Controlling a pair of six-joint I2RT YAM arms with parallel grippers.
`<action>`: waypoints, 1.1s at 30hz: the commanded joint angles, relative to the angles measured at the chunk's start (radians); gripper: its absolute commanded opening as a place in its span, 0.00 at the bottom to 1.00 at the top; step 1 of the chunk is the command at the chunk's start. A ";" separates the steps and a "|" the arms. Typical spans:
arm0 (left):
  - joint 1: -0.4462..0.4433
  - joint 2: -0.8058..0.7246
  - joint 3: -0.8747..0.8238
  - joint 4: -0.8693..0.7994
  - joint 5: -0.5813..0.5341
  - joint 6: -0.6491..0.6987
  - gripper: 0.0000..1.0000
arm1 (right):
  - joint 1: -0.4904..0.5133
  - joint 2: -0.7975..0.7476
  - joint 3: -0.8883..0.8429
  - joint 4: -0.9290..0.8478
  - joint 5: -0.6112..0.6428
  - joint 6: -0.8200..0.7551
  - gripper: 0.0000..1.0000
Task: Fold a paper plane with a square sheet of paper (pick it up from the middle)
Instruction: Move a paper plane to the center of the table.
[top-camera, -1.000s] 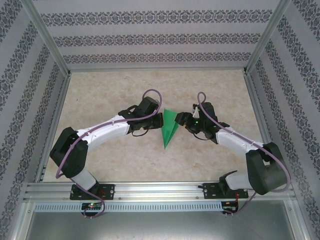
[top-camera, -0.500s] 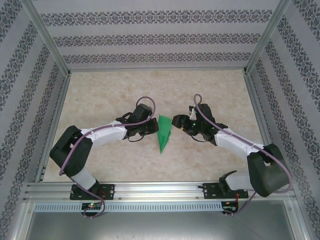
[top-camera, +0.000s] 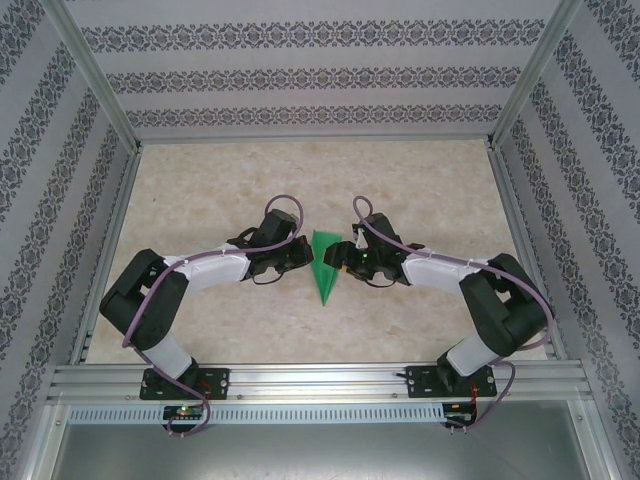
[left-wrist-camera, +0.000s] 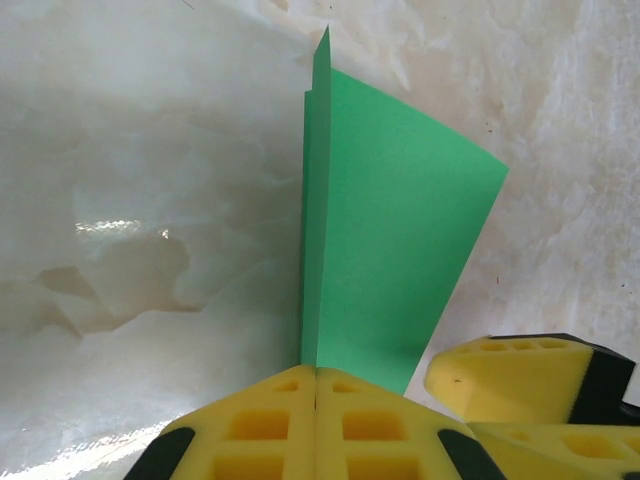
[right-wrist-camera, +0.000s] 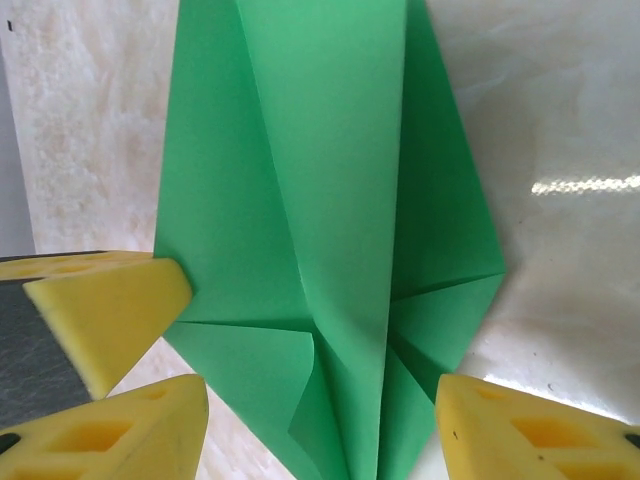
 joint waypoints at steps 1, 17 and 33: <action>0.016 0.013 -0.018 0.051 0.020 -0.015 0.00 | 0.013 0.031 0.033 0.034 0.018 0.018 0.62; 0.020 0.023 -0.022 0.056 0.033 -0.015 0.00 | 0.047 0.087 0.066 0.048 -0.020 0.028 0.63; 0.020 0.017 -0.040 0.061 0.028 -0.025 0.00 | 0.076 0.034 0.069 -0.069 0.140 0.026 0.63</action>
